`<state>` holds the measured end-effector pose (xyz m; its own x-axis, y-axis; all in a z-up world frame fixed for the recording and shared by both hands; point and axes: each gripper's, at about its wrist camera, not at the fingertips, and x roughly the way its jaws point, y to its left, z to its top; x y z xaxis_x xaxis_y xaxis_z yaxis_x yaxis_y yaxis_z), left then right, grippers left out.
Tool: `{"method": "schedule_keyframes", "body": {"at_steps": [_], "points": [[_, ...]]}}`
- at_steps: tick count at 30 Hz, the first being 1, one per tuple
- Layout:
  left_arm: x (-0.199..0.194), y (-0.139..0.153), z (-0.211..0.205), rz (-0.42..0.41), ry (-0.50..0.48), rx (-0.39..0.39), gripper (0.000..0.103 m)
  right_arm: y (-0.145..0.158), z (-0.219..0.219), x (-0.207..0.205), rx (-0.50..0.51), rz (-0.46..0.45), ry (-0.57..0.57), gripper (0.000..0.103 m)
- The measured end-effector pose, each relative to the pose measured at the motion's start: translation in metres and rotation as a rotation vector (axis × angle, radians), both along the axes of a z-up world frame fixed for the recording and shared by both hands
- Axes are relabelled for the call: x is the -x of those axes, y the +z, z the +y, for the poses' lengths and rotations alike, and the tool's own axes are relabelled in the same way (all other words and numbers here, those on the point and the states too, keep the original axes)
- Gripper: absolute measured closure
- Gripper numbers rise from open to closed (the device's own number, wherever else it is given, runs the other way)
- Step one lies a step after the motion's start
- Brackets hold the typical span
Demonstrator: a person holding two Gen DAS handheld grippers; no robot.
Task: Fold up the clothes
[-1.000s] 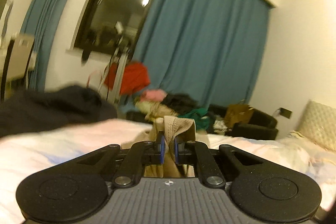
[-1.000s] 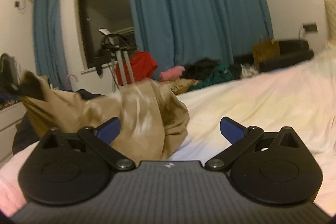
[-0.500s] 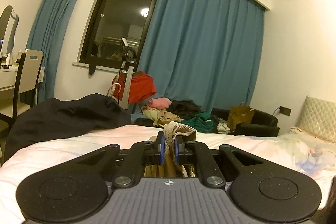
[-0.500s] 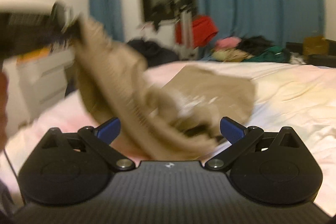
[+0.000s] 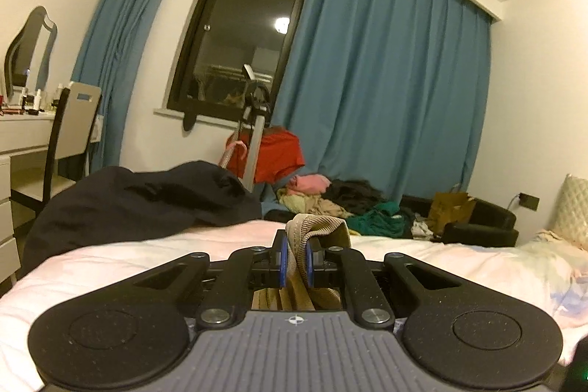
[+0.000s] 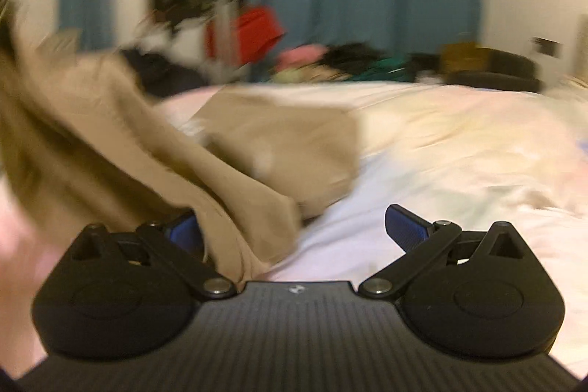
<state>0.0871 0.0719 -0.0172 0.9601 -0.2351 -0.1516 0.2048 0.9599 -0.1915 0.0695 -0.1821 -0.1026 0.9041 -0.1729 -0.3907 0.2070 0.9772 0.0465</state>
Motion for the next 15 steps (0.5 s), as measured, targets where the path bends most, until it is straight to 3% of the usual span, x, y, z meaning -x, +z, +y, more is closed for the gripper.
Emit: {"method": "schedule_keyframes", "body": {"at_steps": [6,8,12,15], "points": [[0.005,-0.004,-0.013,0.029,-0.048,-0.037,0.093,0.031,-0.041,0.025,-0.007,-0.153,-0.228,0.000],[0.007,-0.007,-0.017,0.040,-0.062,-0.046,0.093,0.035,-0.065,0.017,-0.044,-0.150,-0.248,0.000],[0.011,-0.011,-0.025,0.051,-0.065,-0.071,0.092,0.025,-0.078,0.014,-0.115,-0.055,-0.191,0.000],[0.011,-0.012,-0.028,0.058,-0.054,-0.076,0.092,0.022,-0.063,0.006,-0.152,-0.031,-0.054,0.000]]}}
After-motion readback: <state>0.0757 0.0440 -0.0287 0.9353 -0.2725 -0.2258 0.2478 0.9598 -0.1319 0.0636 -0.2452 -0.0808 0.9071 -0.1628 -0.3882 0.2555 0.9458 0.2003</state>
